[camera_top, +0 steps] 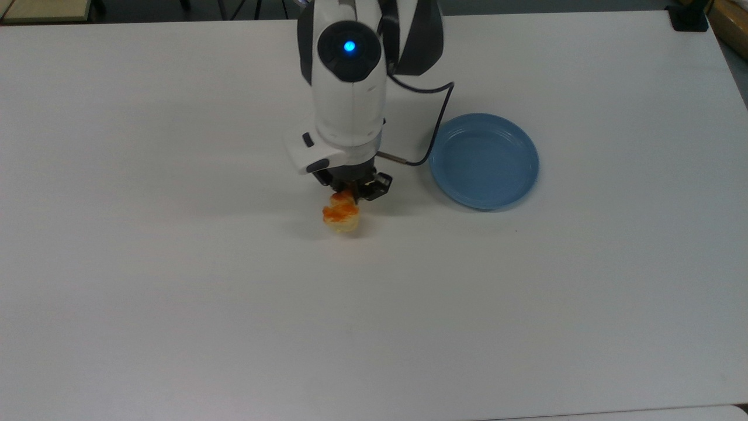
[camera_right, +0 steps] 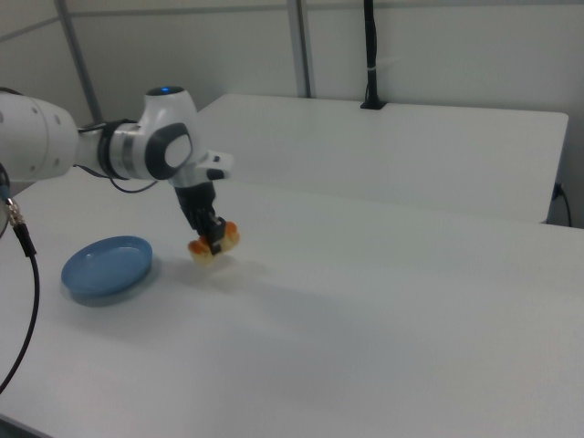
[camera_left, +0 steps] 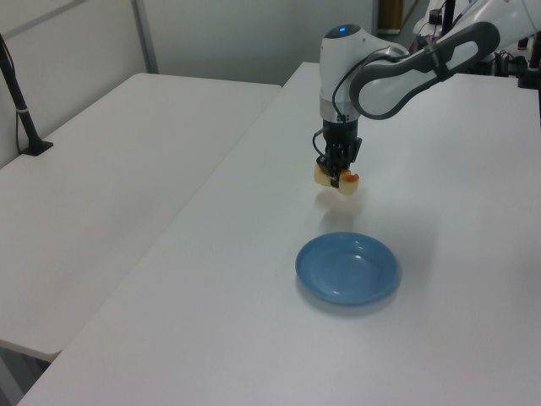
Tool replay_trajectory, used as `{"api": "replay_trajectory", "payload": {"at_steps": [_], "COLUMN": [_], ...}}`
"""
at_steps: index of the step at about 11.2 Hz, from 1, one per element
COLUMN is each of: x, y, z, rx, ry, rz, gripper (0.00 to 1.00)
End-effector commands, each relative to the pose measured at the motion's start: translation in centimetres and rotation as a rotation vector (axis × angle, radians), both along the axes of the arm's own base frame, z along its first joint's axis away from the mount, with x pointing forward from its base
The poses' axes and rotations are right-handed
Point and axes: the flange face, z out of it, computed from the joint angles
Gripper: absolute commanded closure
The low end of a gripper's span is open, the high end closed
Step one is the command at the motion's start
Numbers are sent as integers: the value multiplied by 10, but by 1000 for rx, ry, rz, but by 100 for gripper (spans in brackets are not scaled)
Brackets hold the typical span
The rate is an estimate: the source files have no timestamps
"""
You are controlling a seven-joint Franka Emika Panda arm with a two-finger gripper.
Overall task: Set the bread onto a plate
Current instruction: 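Lift the bread roll and carry it toward the blue plate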
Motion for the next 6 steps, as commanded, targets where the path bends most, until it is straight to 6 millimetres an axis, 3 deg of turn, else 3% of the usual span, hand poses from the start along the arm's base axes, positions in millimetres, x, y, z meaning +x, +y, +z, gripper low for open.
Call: {"api": "replay_trajectory", "payload": {"at_steps": [1,6], "x": [-22,-51], "y": [69,180], "z": [20,28], "rx": [-12,-2], "ry": [13,-14], "rz": [90,132], "gripper": [75,73]}}
